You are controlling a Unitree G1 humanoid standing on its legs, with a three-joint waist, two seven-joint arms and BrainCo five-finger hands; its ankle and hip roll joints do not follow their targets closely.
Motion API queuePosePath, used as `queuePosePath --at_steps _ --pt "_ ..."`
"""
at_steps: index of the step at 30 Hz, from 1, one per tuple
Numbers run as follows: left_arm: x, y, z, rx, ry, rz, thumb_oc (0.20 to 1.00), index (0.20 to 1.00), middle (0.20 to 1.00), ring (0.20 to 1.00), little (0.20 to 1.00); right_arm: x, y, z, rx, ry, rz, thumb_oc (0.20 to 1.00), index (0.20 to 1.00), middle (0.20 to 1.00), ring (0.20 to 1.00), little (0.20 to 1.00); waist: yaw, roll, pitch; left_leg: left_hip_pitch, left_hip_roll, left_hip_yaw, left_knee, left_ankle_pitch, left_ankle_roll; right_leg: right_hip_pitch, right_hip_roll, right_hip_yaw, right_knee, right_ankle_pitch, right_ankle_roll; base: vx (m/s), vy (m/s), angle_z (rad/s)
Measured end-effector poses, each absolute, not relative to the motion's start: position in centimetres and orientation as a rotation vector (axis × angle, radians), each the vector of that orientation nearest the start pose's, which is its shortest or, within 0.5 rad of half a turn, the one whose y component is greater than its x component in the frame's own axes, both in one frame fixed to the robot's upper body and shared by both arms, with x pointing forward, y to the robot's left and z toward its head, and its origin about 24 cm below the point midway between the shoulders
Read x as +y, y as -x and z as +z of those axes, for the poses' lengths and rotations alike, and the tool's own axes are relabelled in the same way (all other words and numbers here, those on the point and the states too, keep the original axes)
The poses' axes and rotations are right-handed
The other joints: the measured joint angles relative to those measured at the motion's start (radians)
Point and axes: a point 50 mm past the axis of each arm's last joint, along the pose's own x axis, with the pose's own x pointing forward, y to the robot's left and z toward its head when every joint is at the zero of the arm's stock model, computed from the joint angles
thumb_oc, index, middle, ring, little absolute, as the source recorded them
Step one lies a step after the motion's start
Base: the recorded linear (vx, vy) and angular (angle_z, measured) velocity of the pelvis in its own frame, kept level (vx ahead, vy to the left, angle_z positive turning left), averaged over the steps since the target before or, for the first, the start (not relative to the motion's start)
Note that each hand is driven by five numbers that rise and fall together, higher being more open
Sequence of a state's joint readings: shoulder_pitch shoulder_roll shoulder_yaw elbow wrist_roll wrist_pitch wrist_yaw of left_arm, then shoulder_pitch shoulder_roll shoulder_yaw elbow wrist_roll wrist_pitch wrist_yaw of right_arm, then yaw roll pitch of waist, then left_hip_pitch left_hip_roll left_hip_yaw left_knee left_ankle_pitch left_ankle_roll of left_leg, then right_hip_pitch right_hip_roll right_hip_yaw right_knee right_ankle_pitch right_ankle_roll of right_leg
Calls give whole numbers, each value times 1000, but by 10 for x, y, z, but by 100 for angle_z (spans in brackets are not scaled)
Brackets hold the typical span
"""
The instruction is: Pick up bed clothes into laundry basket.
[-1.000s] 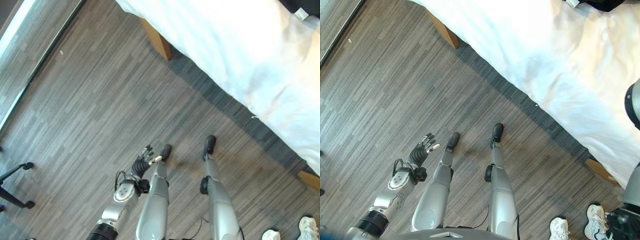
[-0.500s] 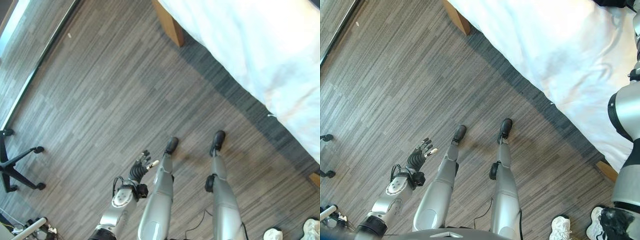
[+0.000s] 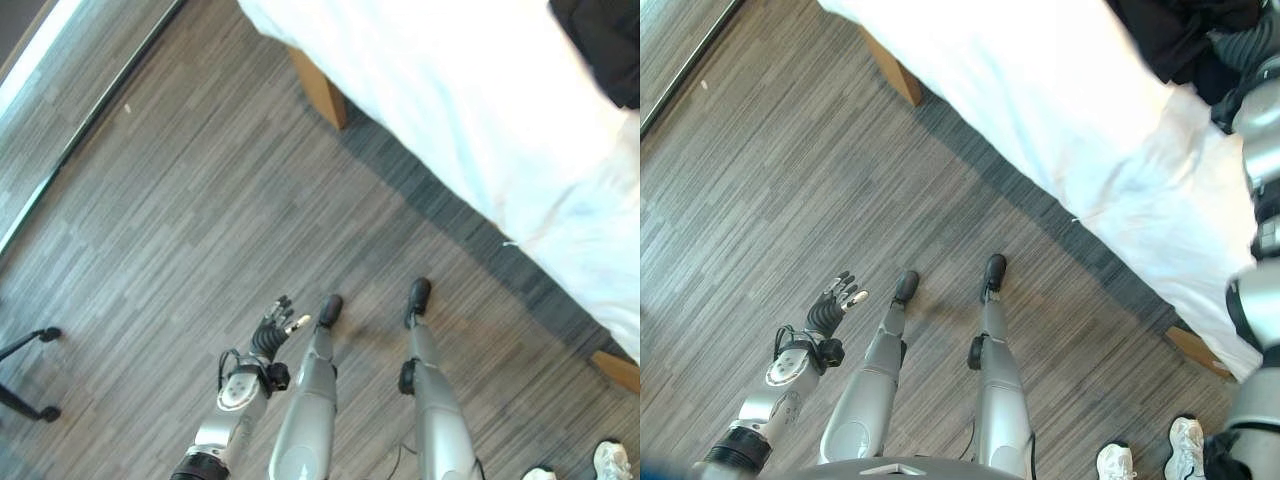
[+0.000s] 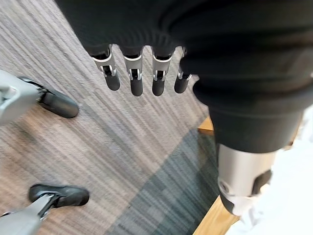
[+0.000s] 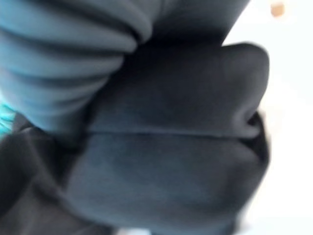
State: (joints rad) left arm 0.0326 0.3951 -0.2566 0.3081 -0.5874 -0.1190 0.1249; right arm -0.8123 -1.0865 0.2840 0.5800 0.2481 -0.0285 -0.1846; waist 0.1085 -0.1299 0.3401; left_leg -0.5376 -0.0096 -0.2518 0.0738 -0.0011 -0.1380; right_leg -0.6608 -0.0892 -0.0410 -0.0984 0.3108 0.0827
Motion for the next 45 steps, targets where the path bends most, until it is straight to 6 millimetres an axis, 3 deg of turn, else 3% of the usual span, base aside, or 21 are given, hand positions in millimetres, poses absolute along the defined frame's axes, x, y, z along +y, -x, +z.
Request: queuePosePath --at_steps 2,3,5,6,7,8,9,11,14,15,19,24,26,31,37,41,45 --pt "204 -222 -29 317 161 87 1000 1000 1000 1000 1000 -344 -295 221 -339 571 -397 200 200 200 200 200 -15 -3 0 41 11 -2 -5 -11 3 41 8 -2 0 -7 7 121 109 -19" --pt "212 -211 -36 364 152 113 1000 1000 1000 1000 1000 -355 -242 120 -177 111 -504 200 200 200 200 200 -49 -22 -10 154 20 27 -23 -33 16 131 16 20 0 -41 22 141 135 -55" --pt "220 -206 -39 379 150 144 1000 1000 1000 1000 1000 -348 -220 71 -57 -76 -548 200 200 200 200 200 -93 -30 -54 185 21 62 -26 -57 27 154 12 39 0 -57 14 119 112 -60" --pt "224 -208 -38 378 150 156 1000 1000 1000 1000 1000 -345 -213 58 -35 -155 -561 200 200 200 200 200 -112 -27 -57 206 21 71 -24 -60 31 173 11 42 0 -64 20 68 76 -39" --pt "229 -210 -38 375 156 175 1000 1000 1000 1000 1000 -333 -208 42 -16 -267 -566 200 200 200 200 200 -126 -26 -57 240 23 80 -28 -64 36 200 12 44 0 -68 24 117 105 -35" --pt "233 -211 -38 371 183 209 1000 1000 1000 1000 1000 -303 -195 29 -18 -436 -519 200 200 200 200 200 -140 -13 -69 295 26 95 -32 -75 42 245 16 49 -1 -73 29 119 92 -30" --pt "230 -214 -38 365 195 210 1000 1000 1000 1000 1000 -291 -191 22 26 -432 -442 200 200 200 200 200 -139 6 -90 312 27 98 -33 -78 47 262 14 49 0 -89 48 132 89 -18" --pt "225 -211 -40 368 230 197 1000 1000 1000 1000 1000 -279 -189 21 18 -491 -392 200 200 200 200 200 -137 36 -110 354 30 94 -45 -76 54 301 14 45 -1 -113 77 128 115 2" --pt "215 -190 -58 458 267 185 1000 1000 1000 1000 1000 -244 -194 19 -17 -662 -304 200 200 200 200 200 -132 72 -194 457 24 89 -73 -79 62 382 9 40 13 -114 60 117 130 14" --pt "211 -175 -68 508 291 197 1000 1000 1000 1000 1000 -245 -194 19 -23 -663 -290 200 200 200 200 200 -128 86 -255 491 17 80 -90 -78 71 416 -5 40 2 -116 56 80 102 10" --pt "215 -148 -82 598 296 215 1000 1000 1000 1000 1000 -249 -185 3 29 -677 -346 200 200 200 200 200 -128 74 -310 553 -1 84 -126 -60 99 456 -25 49 -5 -123 63 32 44 2" --pt "218 -135 -87 643 289 221 1000 1000 1000 1000 1000 -240 -164 -27 156 -776 -421 200 200 200 200 200 -133 76 -340 565 -9 103 -151 -41 127 459 -39 50 -1 -144 91 -7 14 -9" --pt "221 -131 -88 650 290 233 1000 1000 1000 1000 1000 -240 -151 -36 218 -777 -440 200 200 200 200 200 -134 73 -353 597 -9 104 -166 -40 126 478 -38 53 -4 -140 85 -29 -17 -7" --pt "212 -135 -88 640 321 221 1000 1000 1000 1000 1000 -232 -161 -29 194 -810 -384 200 200 200 200 200 -132 78 -354 601 -7 124 -165 -40 120 475 -28 67 -5 -129 72 -56 -22 -9" --pt "202 -139 -89 640 329 184 1000 1000 1000 1000 1000 -161 -168 -22 311 -836 17 200 200 200 200 200 -123 65 -344 603 -2 127 -169 -42 123 476 -28 66 -6 -130 73 -29 -3 -3" --pt "196 -149 -86 623 297 125 1000 1000 1000 1000 1000 -113 -168 -20 443 -765 396 200 200 200 200 200 -92 60 -336 610 -1 103 -169 -41 123 494 -28 46 -5 -129 71 -45 10 15" --pt "199 -154 -83 604 277 117 1000 1000 1000 1000 1000 -108 -176 -3 401 -668 567 200 200 200 200 200 -58 50 -325 619 0 99 -168 -40 122 507 -28 43 -5 -128 70 -9 22 11"
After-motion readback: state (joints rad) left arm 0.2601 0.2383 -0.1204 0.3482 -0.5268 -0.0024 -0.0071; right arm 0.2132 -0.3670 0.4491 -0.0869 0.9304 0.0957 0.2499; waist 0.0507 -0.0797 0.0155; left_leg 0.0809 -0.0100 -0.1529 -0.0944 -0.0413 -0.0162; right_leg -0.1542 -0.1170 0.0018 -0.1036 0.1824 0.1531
